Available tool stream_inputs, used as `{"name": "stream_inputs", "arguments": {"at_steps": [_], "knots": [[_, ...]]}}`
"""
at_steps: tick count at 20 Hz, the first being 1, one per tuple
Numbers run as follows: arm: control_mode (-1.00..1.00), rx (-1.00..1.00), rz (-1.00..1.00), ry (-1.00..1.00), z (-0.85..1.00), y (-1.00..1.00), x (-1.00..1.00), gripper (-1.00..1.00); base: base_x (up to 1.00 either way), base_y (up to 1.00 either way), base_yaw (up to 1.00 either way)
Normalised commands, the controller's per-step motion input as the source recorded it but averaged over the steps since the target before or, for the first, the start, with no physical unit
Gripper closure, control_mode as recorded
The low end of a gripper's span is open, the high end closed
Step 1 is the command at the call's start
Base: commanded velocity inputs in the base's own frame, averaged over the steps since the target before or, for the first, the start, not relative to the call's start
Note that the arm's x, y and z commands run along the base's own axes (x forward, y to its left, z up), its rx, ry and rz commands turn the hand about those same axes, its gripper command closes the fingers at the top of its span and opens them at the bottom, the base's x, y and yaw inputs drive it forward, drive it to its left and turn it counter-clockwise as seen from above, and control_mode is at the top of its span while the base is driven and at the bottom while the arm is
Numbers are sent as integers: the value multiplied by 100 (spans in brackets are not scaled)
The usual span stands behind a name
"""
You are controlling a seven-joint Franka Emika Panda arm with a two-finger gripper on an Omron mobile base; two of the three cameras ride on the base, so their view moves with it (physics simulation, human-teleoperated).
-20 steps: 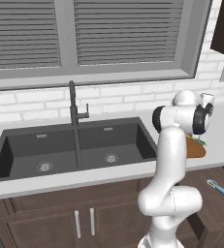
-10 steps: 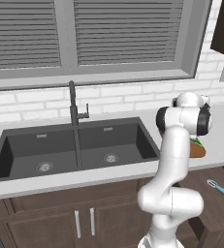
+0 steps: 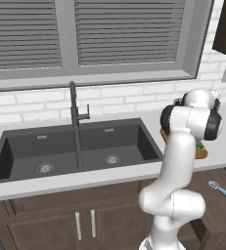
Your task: Place the appropriate cutting tool for cutting the garlic skin on the cutting board.
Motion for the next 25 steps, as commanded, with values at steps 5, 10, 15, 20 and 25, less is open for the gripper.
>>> {"name": "stream_inputs", "arguments": {"at_steps": [5,10,15,20,25], "knots": [[-100,0,0,-15,69,32,-73,-100,0,0,0],[-100,-1,4,-1,20,66,-74,-100,0,0,0],[-100,-9,9,0,6,99,-77,-100,0,0,0],[-100,-14,11,1,5,100,-64,-100,0,0,0],[-100,-17,10,5,1,100,-52,-100,0,0,0]]}}
